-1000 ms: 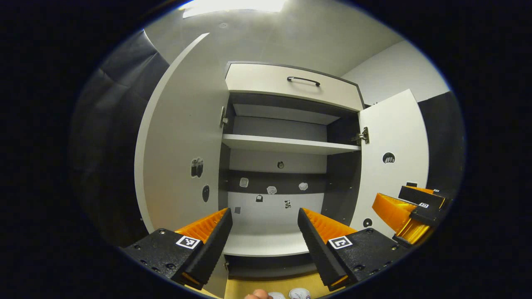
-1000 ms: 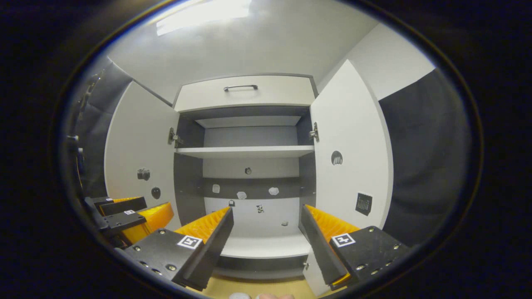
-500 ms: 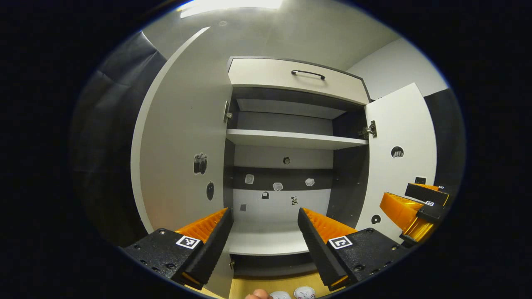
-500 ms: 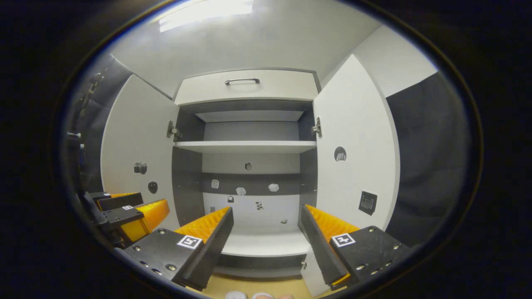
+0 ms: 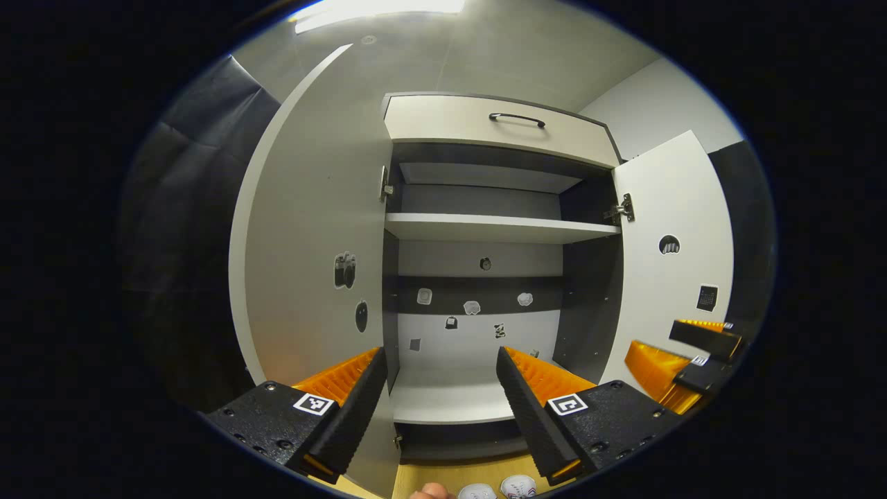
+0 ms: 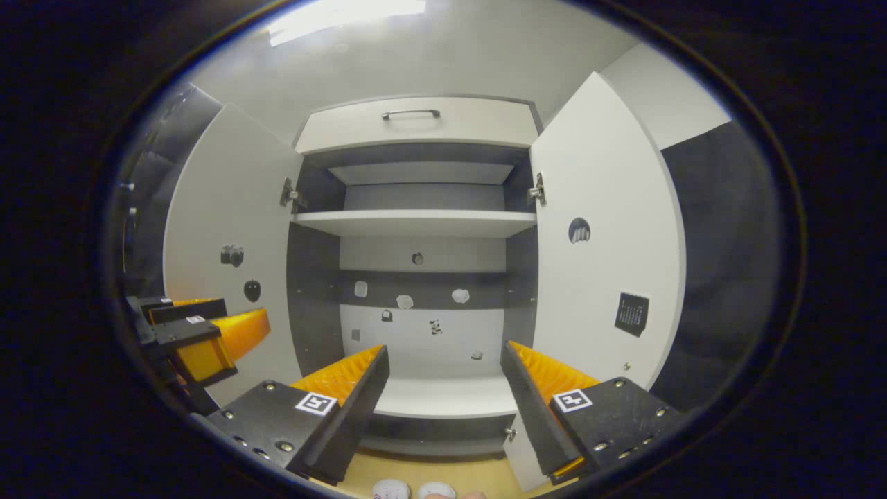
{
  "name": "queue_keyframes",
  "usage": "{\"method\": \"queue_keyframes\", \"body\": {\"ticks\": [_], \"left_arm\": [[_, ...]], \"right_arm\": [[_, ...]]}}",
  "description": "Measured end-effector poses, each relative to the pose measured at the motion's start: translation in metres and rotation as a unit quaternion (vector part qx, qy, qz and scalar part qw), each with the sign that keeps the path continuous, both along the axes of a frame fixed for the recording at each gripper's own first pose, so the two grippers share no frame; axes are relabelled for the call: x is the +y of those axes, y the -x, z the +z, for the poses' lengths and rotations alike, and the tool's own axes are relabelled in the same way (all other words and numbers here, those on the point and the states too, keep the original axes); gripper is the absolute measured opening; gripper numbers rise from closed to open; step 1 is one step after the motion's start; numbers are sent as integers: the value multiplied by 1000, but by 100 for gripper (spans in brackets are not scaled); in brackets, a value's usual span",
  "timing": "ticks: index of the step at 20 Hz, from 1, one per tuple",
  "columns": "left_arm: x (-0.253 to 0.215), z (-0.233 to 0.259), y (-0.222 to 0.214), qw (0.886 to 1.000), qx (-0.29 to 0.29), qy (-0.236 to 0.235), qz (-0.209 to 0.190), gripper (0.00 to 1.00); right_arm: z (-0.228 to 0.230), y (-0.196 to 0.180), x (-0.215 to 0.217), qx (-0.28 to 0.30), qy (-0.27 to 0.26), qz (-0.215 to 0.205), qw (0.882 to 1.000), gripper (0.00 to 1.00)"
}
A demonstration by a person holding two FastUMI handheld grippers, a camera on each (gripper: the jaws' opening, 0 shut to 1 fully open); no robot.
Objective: Grab one shoe with the right hand and put it into the shoe cabinet, grab the other shoe with the left hand and put it into the shoe cabinet; then close the right door with the right hand and the left door with the left hand.
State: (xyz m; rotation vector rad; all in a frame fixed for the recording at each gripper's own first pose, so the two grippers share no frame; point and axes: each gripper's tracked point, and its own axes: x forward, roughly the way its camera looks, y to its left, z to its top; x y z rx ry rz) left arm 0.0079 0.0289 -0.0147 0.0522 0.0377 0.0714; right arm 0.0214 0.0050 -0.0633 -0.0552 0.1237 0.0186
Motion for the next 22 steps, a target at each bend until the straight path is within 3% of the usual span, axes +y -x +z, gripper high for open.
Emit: {"method": "queue_keyframes", "body": {"ticks": [5, 6, 11, 12, 13, 16, 17, 20, 22], "left_arm": [[7, 0, 1, 1000, -1, -2, 7, 99], [9, -1, 1, 1000, 0, -2, 9, 96], [14, -4, 1, 1000, 4, -1, 13, 96], [15, -5, 1, 1000, 5, -1, 13, 96], [16, -5, 1, 1000, 6, -1, 14, 96], [19, -6, 2, 1000, 7, -3, 19, 96], [20, -7, 1, 1000, 8, -3, 19, 96], [21, -11, 1, 1000, 12, -8, 20, 95], [21, -11, 1, 1000, 12, -12, 20, 95]], "right_arm": [[-76, 1, 5, 67, 22, 4, 997, 98], [-94, 2, 6, 85, 24, 6, 996, 98], [-200, 14, 12, 184, 25, 13, 983, 94], [-224, 18, 9, 208, 25, 9, 978, 93], [-249, 24, 9, 229, 21, 9, 973, 83], [-313, 43, 4, 282, 29, 10, 959, 83], [-332, 49, 4, 297, 29, 13, 954, 77], [-388, 69, 3, 348, 25, 13, 937, 76], [-419, 85, 4, 381, 22, 13, 924, 69]]}}
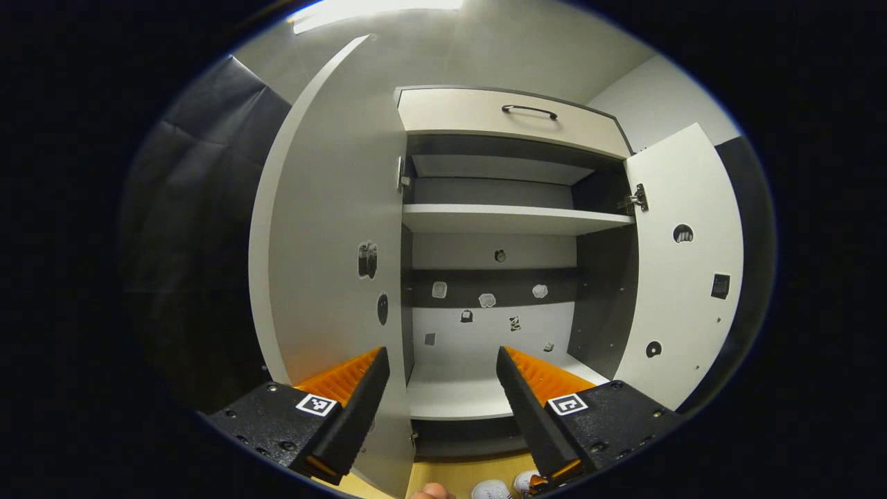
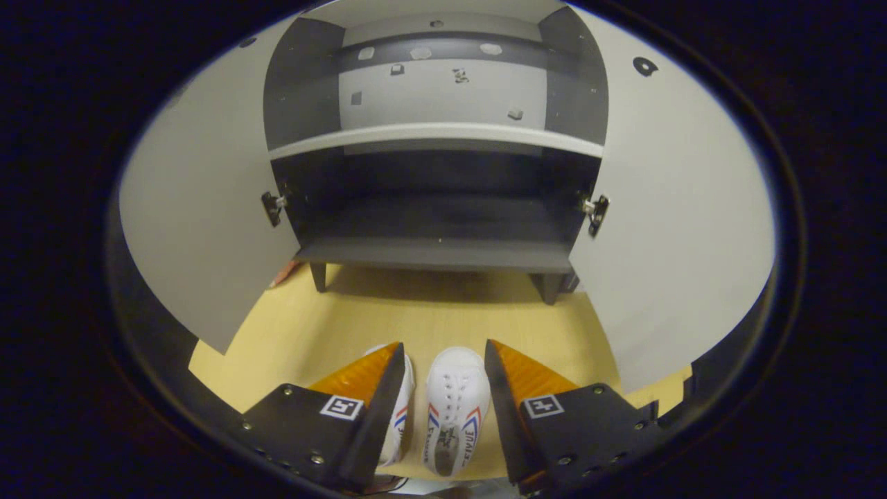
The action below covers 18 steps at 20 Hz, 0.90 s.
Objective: Grab one shoe with the right hand and put it into the shoe cabinet, grab the other shoe with the left hand and put it into the shoe cabinet; then close the right door with the right hand and the left door with the left hand.
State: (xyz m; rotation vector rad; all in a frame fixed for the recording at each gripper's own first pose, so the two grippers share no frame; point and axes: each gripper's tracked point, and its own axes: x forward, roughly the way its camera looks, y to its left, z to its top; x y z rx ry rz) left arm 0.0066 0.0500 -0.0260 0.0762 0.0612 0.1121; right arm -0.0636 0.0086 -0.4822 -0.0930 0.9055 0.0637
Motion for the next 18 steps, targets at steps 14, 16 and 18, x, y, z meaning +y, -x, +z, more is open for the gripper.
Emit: {"method": "queue_keyframes", "body": {"ticks": [14, 16, 18], "left_arm": [[0, -5, -2, 1000, 6, -8, -2, 95], [-1, -5, -2, 1000, 6, -9, -3, 95], [0, -6, -2, 1000, 7, -12, -2, 94]], "right_arm": [[-106, 73, 7, 156, -23, -22, 987, 70], [-110, 74, 7, 162, -30, -30, 986, 71], [-113, 75, 7, 166, -39, -36, 985, 70]]}}
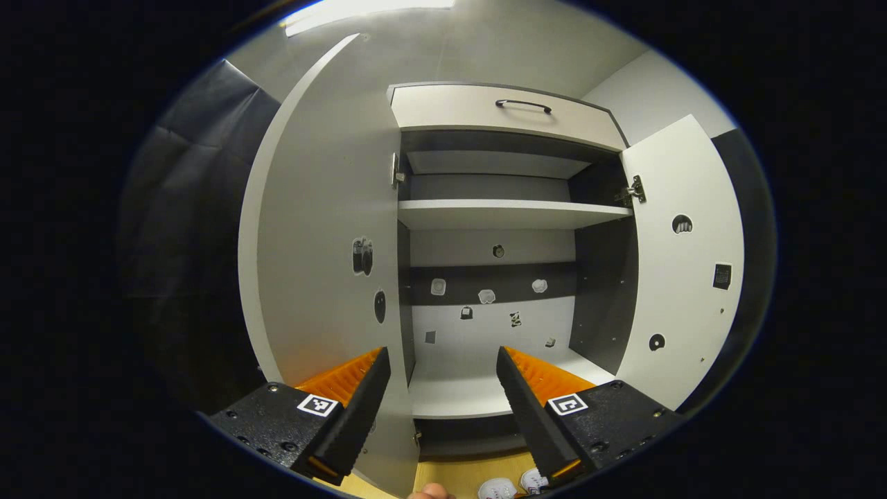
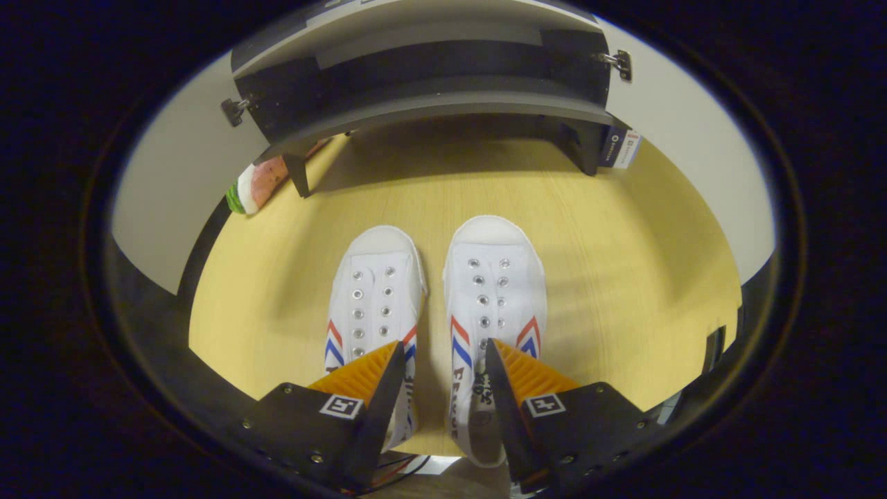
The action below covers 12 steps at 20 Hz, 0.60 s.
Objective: Grab one shoe with the right hand and put it into the shoe cabinet, grab the other shoe with the left hand and put it into the shoe cabinet; then close the right door with the right hand and the left door with the left hand.
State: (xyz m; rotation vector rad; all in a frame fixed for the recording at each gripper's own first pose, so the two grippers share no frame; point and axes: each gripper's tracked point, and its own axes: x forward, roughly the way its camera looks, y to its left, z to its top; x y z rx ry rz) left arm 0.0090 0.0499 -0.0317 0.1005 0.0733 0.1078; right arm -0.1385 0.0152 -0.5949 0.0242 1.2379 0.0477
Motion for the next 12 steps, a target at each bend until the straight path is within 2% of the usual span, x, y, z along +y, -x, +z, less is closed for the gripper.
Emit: {"method": "queue_keyframes", "body": {"ticks": [1, 6, 11, 12], "left_arm": [[0, 0, 0, 1000, 0, -1, 1, 94], [1, 0, -1, 1000, 0, -4, 2, 94], [1, 0, -1, 1000, 0, -3, 1, 94], [0, 0, -1, 1000, 0, -3, 1, 94]], "right_arm": [[-2, 0, 0, 3, -5, -3, 1000, 74], [-2, 2, -1, 15, -44, -27, 999, 74], [-1, 12, -1, 25, -58, -17, 998, 74], [5, 12, -2, 28, -66, -29, 997, 60]]}}
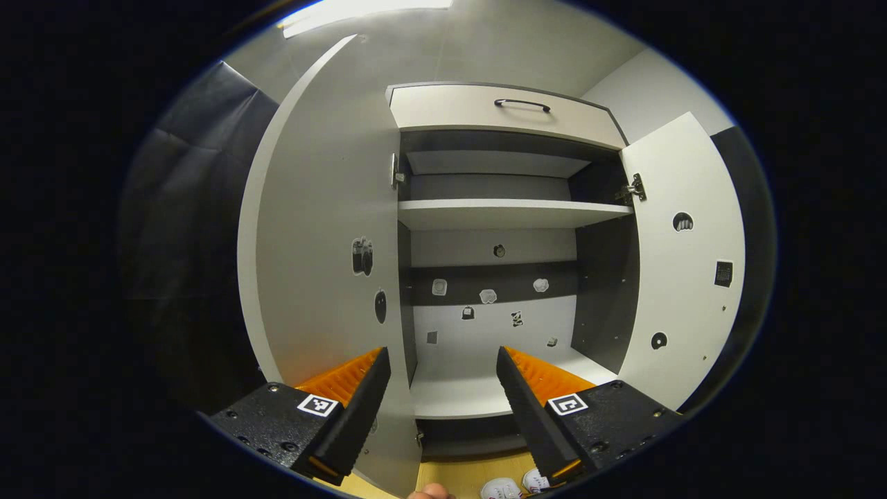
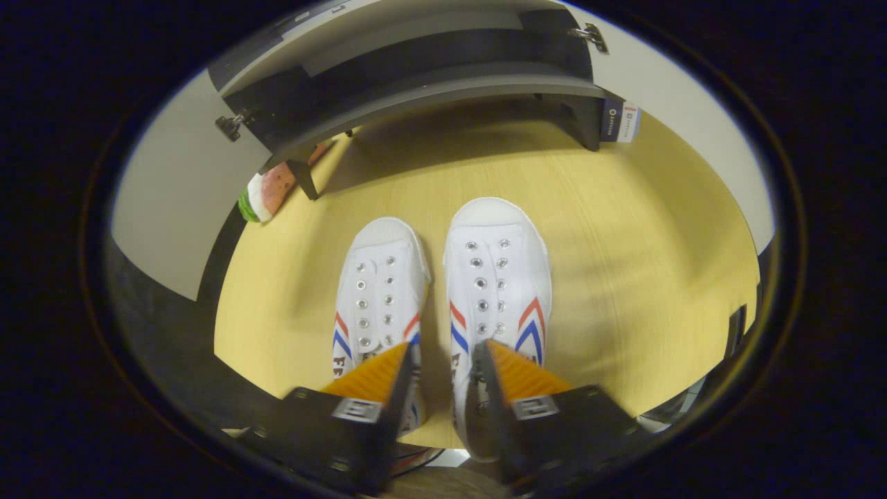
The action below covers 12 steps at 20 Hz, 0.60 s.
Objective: Grab one shoe with the right hand and put it into the shoe cabinet, grab the other shoe with the left hand and put it into the shoe cabinet; then close the right door with the right hand and the left door with the left hand.
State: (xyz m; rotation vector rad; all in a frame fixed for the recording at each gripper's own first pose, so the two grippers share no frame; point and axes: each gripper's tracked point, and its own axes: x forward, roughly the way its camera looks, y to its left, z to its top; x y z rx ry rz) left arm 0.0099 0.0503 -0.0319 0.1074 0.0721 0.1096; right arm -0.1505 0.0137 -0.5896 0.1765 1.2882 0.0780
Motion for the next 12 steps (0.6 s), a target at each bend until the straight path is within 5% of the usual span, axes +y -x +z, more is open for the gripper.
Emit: {"method": "queue_keyframes", "body": {"ticks": [1, 12], "left_arm": [[0, 0, 0, 1000, 0, 0, 0, 94], [0, 0, 1, 1000, 0, -3, -3, 94]], "right_arm": [[-3, -1, 3, 3, -12, -12, 1000, 46], [-1, 4, -4, 5, -54, -60, 997, 50]]}}
